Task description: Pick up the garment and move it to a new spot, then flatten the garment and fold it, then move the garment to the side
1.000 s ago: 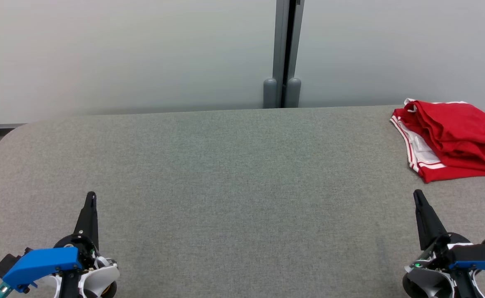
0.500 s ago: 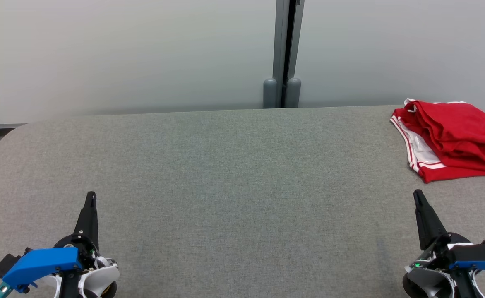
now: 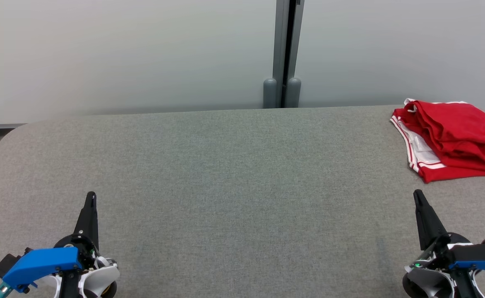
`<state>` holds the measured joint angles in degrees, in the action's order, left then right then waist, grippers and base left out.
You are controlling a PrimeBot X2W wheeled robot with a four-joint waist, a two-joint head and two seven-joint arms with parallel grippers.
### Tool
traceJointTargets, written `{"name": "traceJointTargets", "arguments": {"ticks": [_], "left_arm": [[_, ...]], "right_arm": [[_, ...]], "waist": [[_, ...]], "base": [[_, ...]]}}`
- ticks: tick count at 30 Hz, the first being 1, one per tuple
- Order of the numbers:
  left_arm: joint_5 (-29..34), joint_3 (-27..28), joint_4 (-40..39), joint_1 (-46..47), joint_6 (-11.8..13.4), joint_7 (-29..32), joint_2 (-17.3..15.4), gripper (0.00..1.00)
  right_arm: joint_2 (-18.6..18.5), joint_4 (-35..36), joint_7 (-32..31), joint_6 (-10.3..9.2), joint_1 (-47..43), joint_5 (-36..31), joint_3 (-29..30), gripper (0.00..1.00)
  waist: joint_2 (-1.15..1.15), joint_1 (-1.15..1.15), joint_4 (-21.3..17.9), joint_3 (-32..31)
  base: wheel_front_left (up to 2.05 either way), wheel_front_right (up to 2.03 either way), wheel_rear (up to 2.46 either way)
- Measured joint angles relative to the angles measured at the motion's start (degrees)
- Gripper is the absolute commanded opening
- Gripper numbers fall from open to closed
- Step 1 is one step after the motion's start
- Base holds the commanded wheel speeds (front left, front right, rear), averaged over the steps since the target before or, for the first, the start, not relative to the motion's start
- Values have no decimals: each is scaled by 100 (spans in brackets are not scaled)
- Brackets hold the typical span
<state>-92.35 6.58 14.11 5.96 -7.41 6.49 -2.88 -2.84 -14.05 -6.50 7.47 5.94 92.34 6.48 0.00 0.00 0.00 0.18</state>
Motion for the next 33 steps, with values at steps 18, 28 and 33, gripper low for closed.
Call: {"name": "traceJointTargets", "arguments": {"ticks": [18, 28, 33], "left_arm": [[0, 0, 0, 0, 0, 0, 0, 0], [0, 0, 0, 0, 0, 0, 0, 0], [0, 0, 0, 0, -1, 0, 0, 0]], "right_arm": [[0, 0, 0, 0, 0, 0, 0, 0], [0, 0, 1, 0, 0, 0, 0, 0], [0, 0, 1, 0, 0, 0, 0, 0]], "waist": [[0, 0, 0, 0], [0, 0, 0, 0], [0, 0, 0, 0]], "base": [[0, 0, 0], [0, 0, 0], [0, 0, 0]]}}
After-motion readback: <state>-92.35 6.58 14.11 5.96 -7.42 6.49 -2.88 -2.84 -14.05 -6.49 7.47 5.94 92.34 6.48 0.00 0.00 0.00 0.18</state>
